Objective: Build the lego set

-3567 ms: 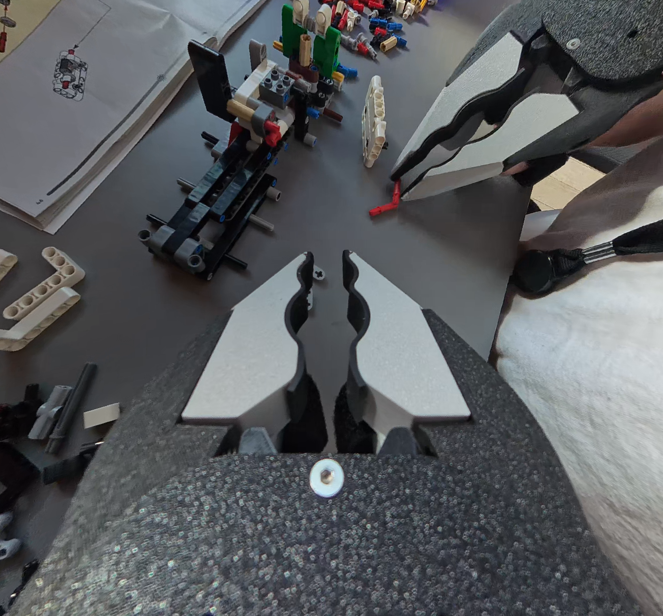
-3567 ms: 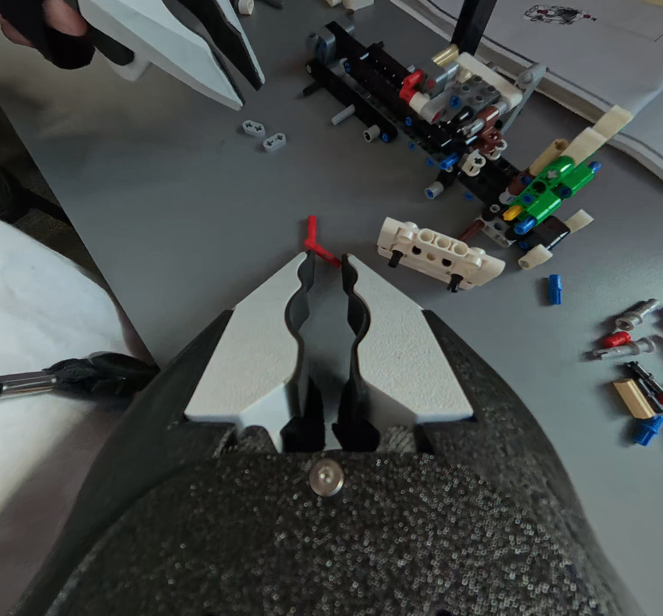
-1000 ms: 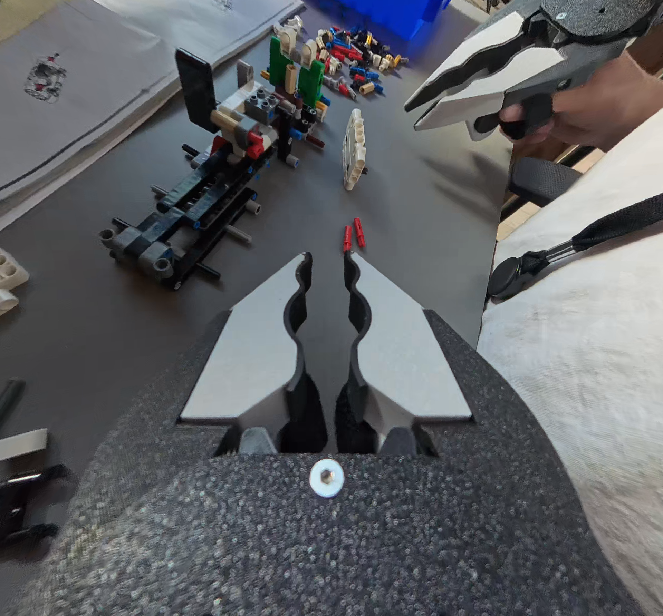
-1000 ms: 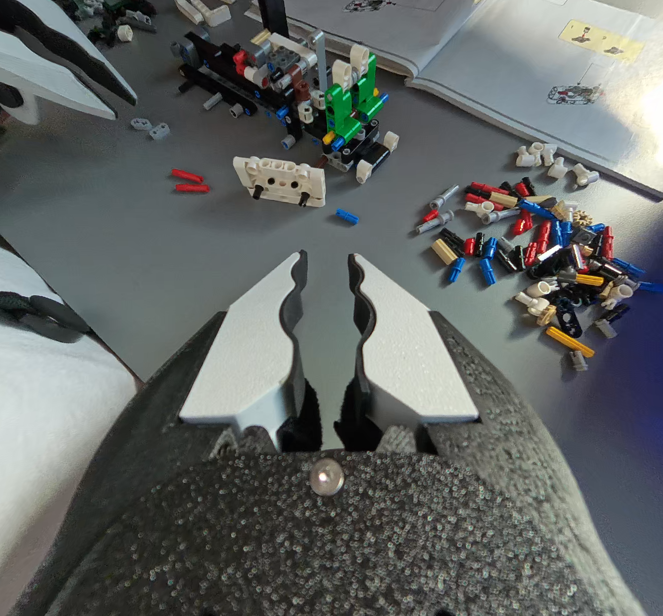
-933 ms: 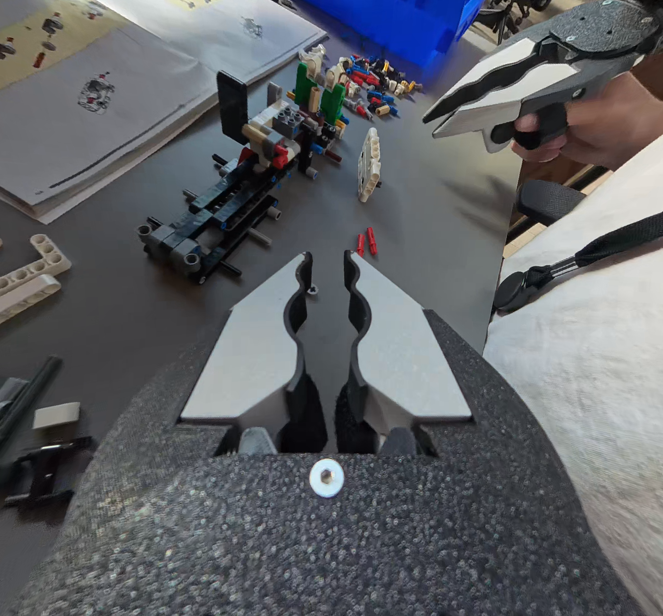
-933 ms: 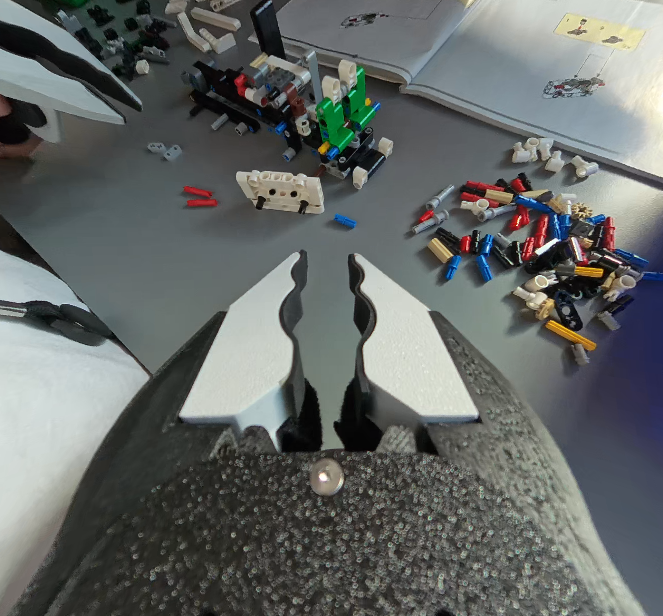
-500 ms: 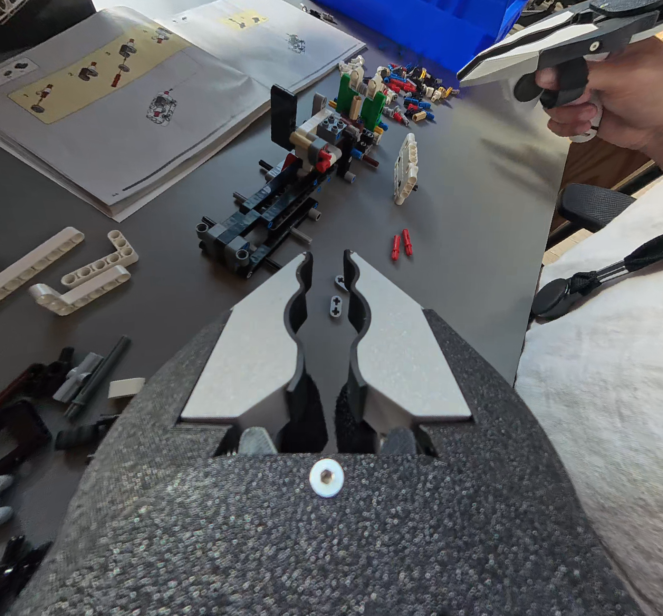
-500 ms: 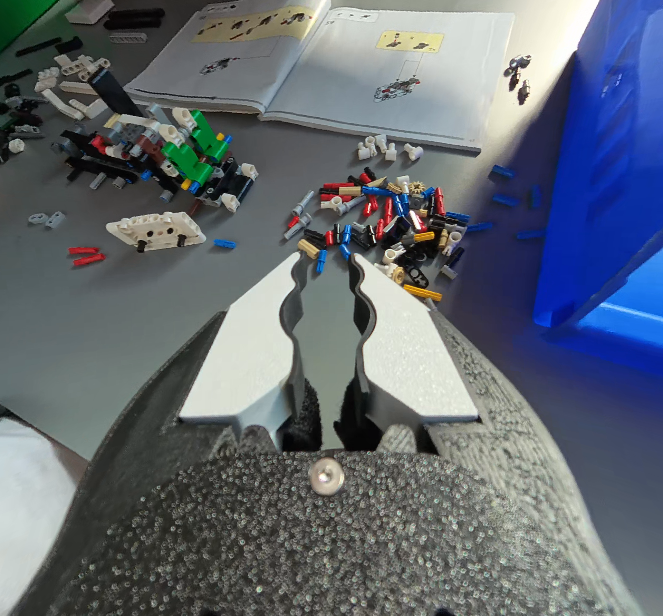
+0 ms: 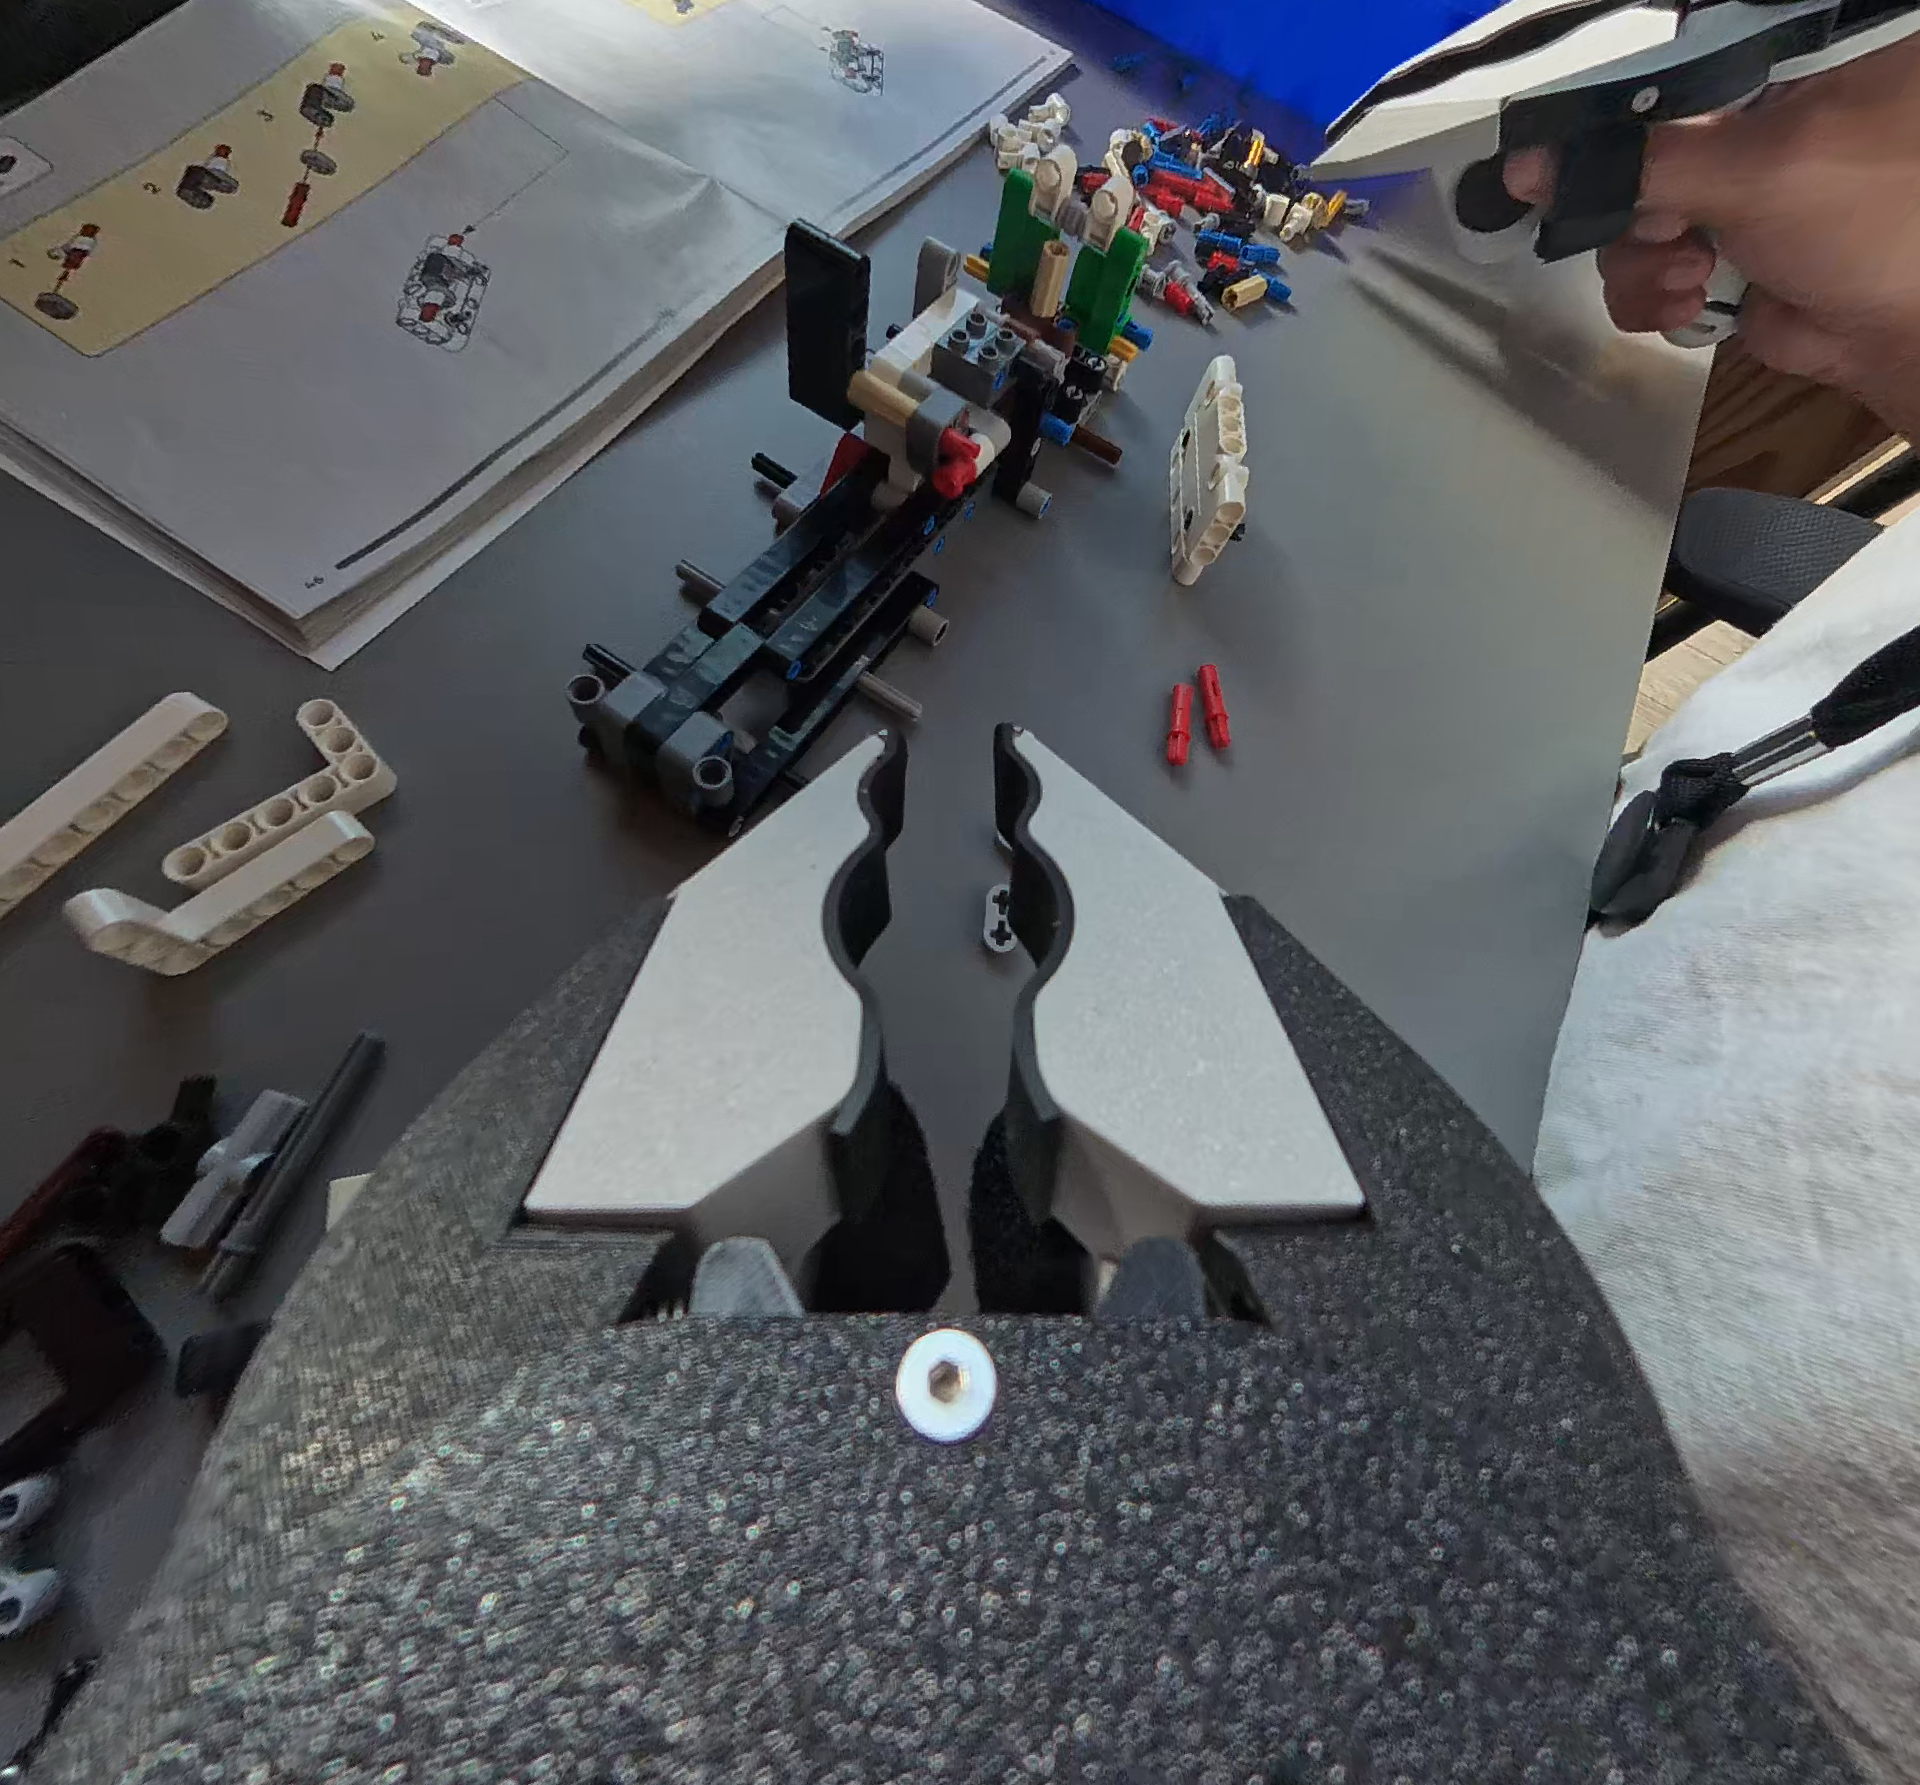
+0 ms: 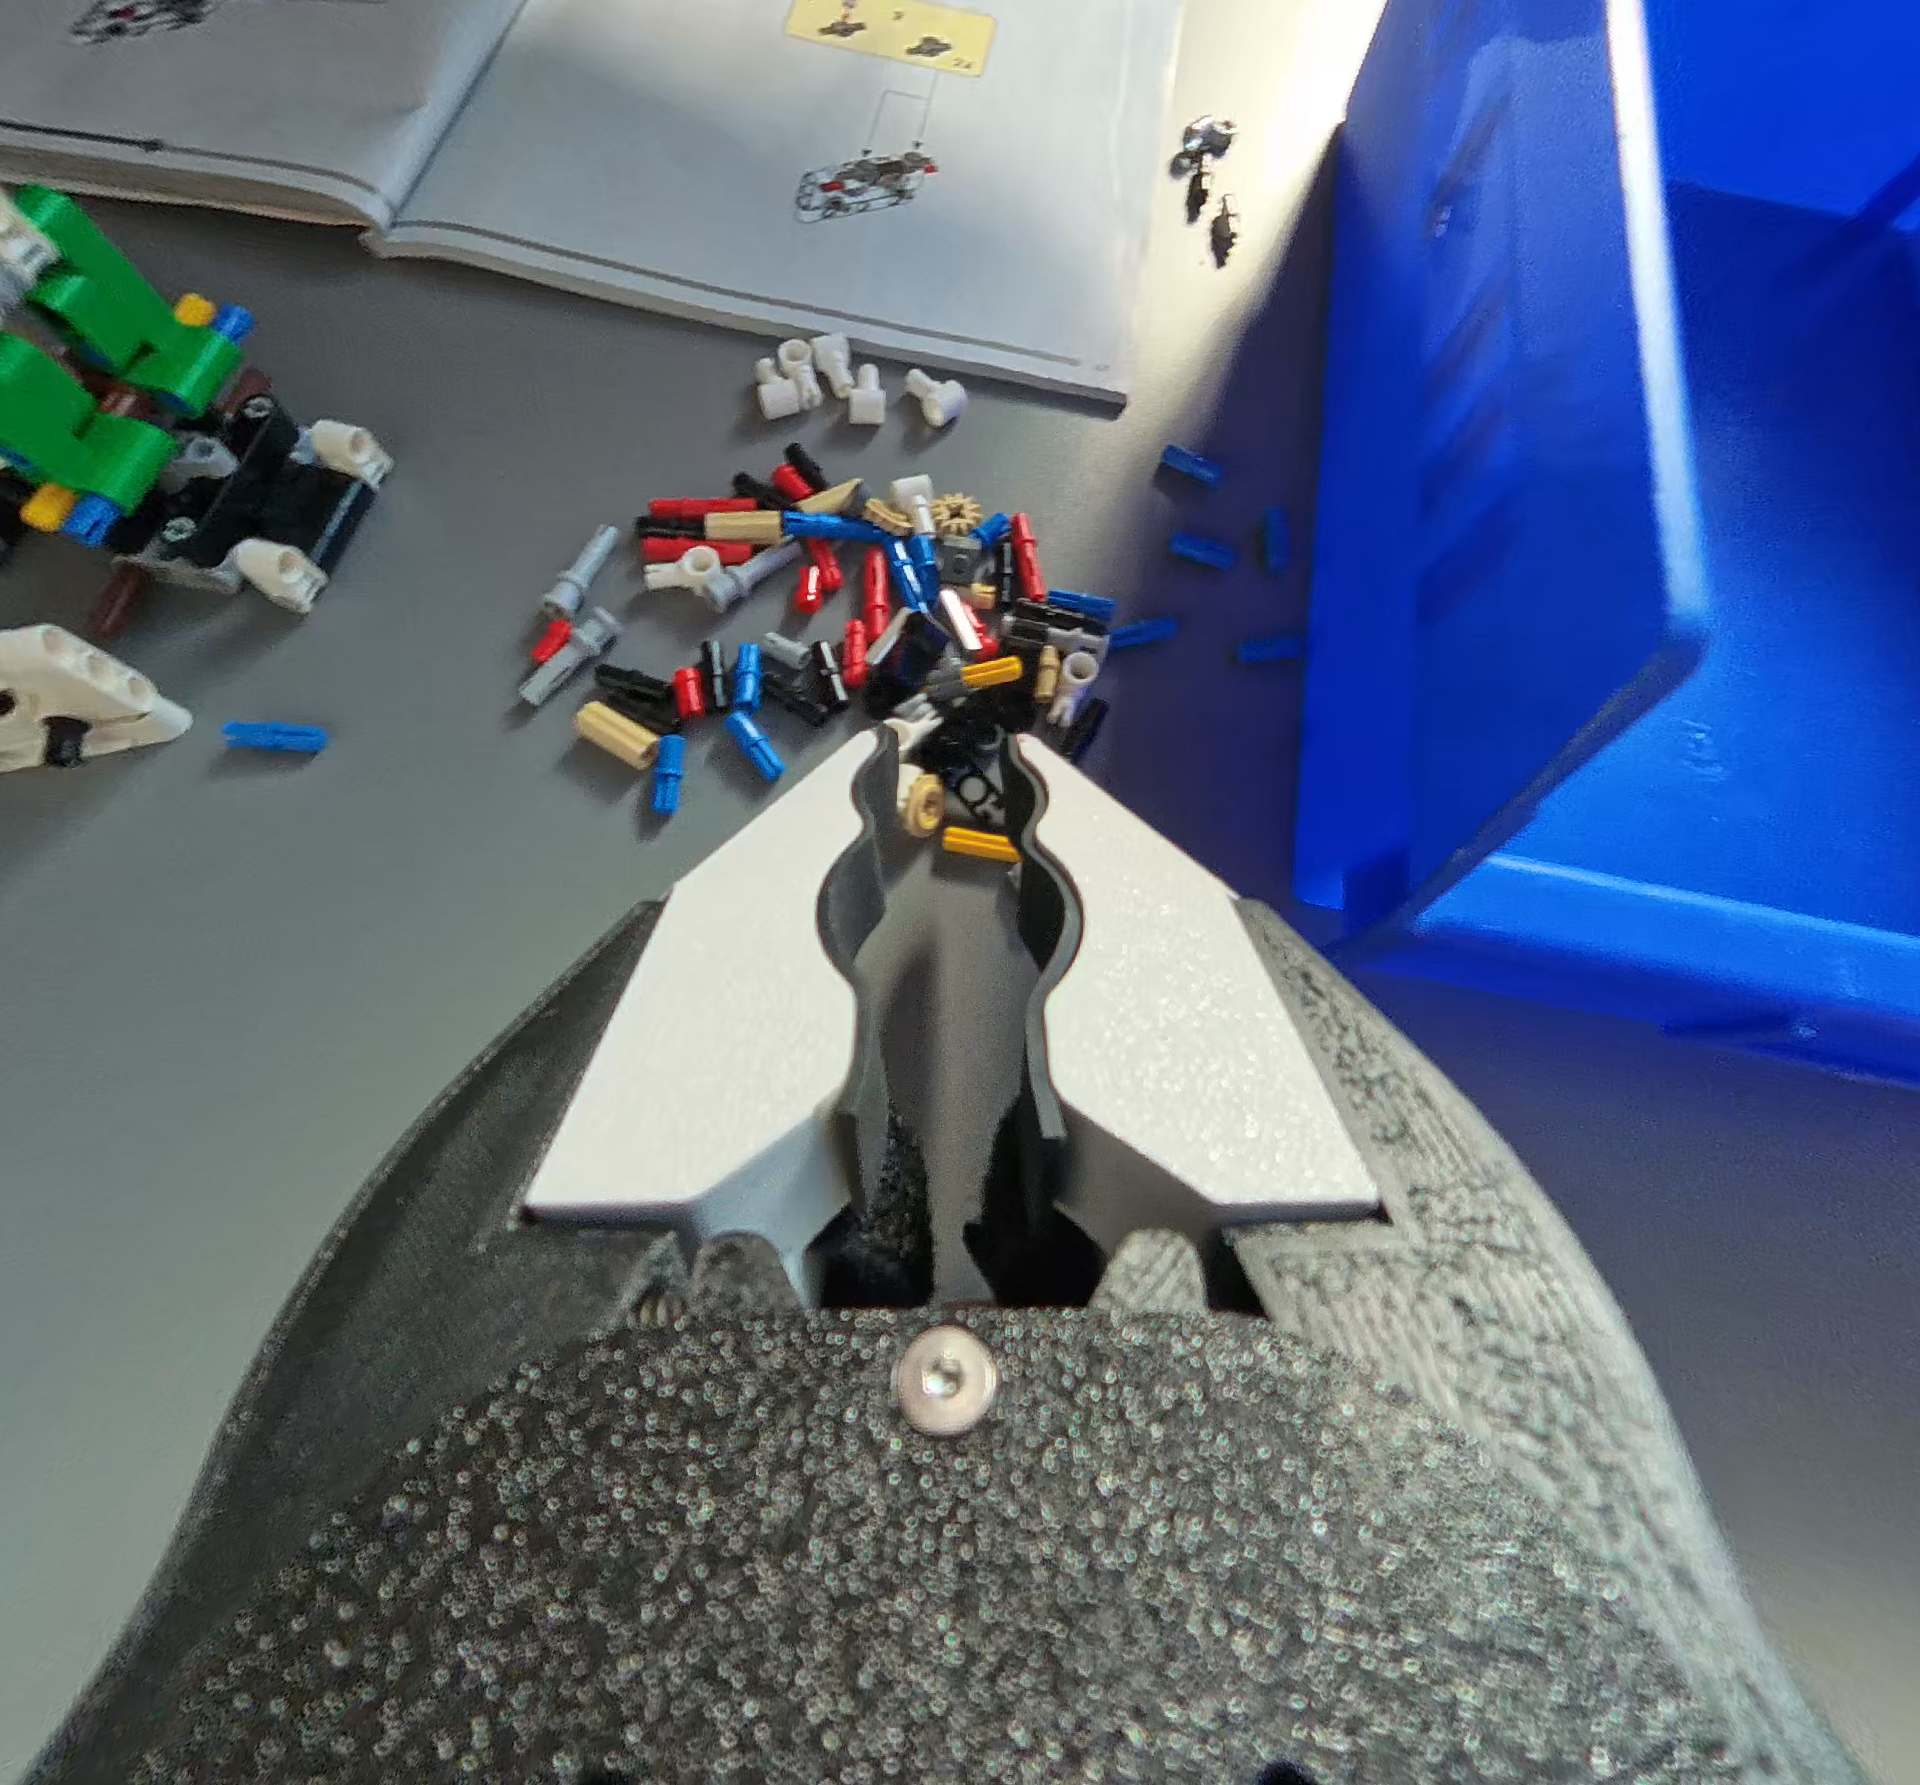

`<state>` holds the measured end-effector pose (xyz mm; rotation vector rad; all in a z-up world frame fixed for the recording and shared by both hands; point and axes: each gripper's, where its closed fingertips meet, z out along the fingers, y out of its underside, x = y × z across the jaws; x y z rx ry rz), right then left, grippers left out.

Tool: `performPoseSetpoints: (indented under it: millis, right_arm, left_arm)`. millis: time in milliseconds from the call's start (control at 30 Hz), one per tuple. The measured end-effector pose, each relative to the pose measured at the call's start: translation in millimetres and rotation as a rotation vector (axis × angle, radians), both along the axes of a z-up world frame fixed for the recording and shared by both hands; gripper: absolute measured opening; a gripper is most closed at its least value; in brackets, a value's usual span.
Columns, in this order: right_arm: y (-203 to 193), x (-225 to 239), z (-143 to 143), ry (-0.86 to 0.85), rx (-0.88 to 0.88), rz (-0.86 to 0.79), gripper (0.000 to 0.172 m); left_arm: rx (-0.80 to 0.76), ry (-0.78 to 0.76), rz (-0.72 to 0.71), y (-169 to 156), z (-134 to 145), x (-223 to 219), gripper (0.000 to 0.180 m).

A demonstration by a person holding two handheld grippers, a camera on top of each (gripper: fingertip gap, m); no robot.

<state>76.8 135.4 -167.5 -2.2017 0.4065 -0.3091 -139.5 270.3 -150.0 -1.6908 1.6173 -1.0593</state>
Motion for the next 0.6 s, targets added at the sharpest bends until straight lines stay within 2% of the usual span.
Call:
performPoseSetpoints:
  millis: [33,133,300,500,600]
  right_arm:
    - [-3.5,10.2,1.6,-0.014,0.015,-0.057,0.019]
    - [-7.6,24.6,-2.4,0.006,0.026,-0.140,0.018]
    - [-0.2,28.4,-6.1,0.029,0.027,-0.147,0.016]
    - [15.5,6.6,-2.1,0.021,0.054,0.008,0.015]
    - [18.0,5.4,-6.7,-0.021,0.006,0.012,0.015]
  left_arm:
    - [0.001,0.007,-0.002,-0.2,-1.1,0.6,0.015]
    - [0.008,0.020,-0.006,0.5,-3.3,3.2,0.015]
    - [0.009,0.037,-0.017,2.4,-5.6,7.0,0.015]
    - [0.010,0.049,-0.022,7.8,-6.9,10.1,0.015]
    - [0.004,0.047,-0.031,7.8,-6.6,13.0,0.015]
